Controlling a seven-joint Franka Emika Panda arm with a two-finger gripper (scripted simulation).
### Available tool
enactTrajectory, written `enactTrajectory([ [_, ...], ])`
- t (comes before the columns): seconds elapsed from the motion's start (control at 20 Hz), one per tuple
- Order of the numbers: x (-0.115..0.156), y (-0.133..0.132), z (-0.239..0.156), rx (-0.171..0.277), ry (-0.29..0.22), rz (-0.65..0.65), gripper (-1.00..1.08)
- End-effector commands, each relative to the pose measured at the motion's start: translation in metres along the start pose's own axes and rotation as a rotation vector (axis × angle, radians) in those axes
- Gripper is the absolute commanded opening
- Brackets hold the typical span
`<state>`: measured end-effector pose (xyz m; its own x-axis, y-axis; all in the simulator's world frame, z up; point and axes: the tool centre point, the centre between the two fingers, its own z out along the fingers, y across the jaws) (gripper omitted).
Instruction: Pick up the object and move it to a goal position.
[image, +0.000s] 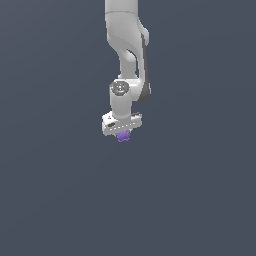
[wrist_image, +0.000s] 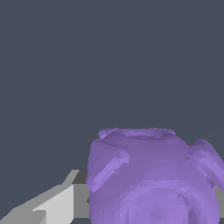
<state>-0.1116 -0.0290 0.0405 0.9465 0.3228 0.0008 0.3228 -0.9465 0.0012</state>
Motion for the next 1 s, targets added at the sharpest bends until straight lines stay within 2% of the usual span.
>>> enactTrajectory([
  [0.0, 0.001, 0.001, -0.001, 0.0, 0.0, 0.0, -1.0],
  [0.45, 0.021, 0.017, -0.025, 0.001, 0.0, -0.001, -1.0],
  [0.95, 0.069, 0.055, -0.079, 0.002, 0.0, -0.002, -1.0],
])
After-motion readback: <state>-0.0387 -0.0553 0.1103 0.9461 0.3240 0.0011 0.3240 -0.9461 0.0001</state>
